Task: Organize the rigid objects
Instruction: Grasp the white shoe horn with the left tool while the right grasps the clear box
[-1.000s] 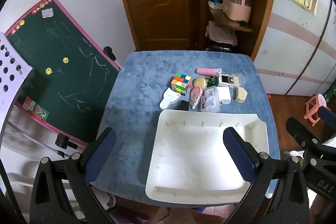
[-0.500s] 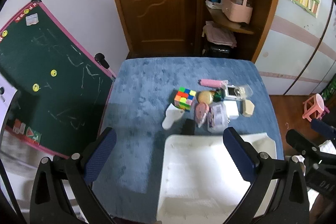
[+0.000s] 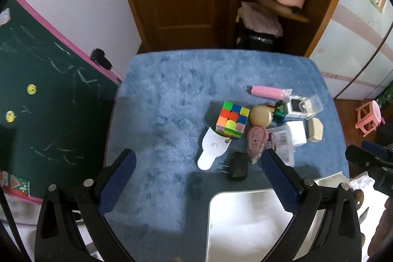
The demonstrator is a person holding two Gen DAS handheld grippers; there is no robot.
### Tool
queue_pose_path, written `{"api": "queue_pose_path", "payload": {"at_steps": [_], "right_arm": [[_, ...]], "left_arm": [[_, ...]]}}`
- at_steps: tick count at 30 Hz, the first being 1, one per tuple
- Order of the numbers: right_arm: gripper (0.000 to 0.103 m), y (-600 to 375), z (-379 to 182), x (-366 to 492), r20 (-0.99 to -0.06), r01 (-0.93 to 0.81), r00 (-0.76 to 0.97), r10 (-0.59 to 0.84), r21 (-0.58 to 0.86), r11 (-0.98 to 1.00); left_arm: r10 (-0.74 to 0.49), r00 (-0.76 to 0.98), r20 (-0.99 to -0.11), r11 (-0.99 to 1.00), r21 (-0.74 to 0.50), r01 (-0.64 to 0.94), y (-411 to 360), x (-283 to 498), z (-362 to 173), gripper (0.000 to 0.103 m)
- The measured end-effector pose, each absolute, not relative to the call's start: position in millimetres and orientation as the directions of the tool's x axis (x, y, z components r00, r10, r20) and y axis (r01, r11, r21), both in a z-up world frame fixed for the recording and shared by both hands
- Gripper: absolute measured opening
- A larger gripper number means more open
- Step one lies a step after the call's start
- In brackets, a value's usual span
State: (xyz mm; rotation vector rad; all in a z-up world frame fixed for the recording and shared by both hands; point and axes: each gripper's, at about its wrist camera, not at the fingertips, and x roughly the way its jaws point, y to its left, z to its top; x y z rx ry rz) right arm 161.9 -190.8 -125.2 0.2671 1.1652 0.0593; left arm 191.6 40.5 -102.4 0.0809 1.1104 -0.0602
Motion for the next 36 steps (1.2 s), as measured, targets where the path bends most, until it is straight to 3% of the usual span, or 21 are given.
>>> {"api": "queue_pose_path", "payload": {"at_steps": [23, 27, 33, 36], "right_arm": [[0.071, -190.3, -264.5, 229.9, -0.938, 0.192, 0.114, 0.327, 0.344, 0.919], [0.059, -187.6, -281.0, 236.5, -0.93, 0.209, 0.081, 0.359, 0.368, 0.906], [0.059, -181.5, -300.4, 247.8, -0.917, 0.221, 0.045, 0.397, 0.397, 0.891], [0.058, -178.1, -307.9, 253.1, -0.916, 0.225, 0.035, 0.401, 0.398, 0.889]], "left_arm": [[-0.053, 0.122, -0.991, 0.968, -0.021, 0.251, 32.5, 257.9, -238.1, 0.101], [-0.042, 0.112, -0.993, 0.966, -0.012, 0.257, 29.8, 266.3, -249.4, 0.101], [-0.012, 0.083, -0.996, 0.959, 0.012, 0.283, 21.6, 275.9, -270.9, 0.101], [0.004, 0.076, -0.997, 0.957, 0.026, 0.29, 17.1, 277.6, -283.0, 0.096]]}}
